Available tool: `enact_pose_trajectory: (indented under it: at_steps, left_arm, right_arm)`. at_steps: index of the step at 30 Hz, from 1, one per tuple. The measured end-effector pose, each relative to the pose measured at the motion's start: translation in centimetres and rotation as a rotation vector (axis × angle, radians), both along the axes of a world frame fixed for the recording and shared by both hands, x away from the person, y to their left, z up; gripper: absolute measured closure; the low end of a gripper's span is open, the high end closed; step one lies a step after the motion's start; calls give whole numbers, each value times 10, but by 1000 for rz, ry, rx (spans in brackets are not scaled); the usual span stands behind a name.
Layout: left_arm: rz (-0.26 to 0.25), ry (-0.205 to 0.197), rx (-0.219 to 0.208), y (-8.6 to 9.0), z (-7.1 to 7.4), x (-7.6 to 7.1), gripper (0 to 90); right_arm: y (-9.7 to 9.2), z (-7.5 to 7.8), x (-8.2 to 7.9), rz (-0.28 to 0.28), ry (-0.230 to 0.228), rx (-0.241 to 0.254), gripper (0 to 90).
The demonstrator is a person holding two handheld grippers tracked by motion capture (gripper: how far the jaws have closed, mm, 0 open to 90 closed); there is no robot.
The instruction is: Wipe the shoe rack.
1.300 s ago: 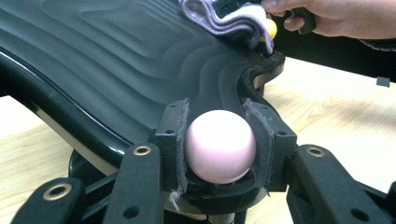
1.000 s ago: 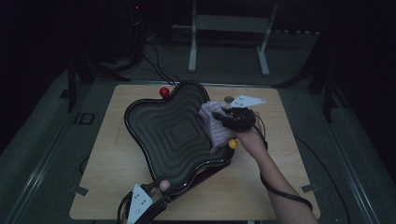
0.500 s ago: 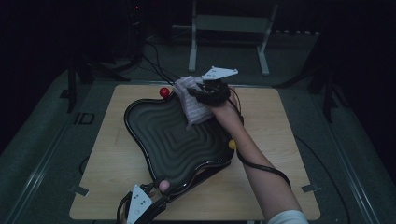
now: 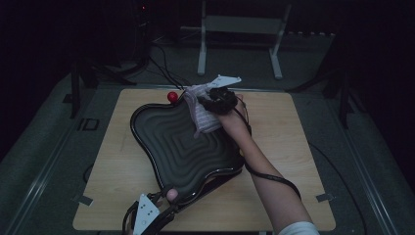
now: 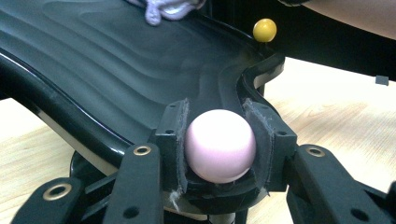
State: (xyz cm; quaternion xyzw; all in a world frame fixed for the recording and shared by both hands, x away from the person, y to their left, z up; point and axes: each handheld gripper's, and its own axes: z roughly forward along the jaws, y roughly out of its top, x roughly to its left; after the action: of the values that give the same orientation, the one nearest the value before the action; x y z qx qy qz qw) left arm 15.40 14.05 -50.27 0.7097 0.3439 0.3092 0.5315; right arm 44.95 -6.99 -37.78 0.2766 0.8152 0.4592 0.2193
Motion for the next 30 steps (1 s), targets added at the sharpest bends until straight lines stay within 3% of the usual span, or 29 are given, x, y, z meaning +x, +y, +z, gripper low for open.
enact_pose_trajectory:
  at_steps: [8, 14, 22, 30]
  left_arm:
    - [1, -2, 1, 0, 0, 0, 600]
    - [5, -4, -2, -1, -1, 0, 600]
    - [5, -3, 0, -1, 0, 0, 600]
    - [6, -1, -1, -1, 0, 0, 600]
  right_arm:
    - [-24, -13, -13, -3, 13, -17, 711]
    - [-30, -19, -25, -7, 24, -28, 711]
    - [-42, -30, -39, 19, 38, -12, 711]
    - [-55, -40, -55, 48, 37, -32, 712]
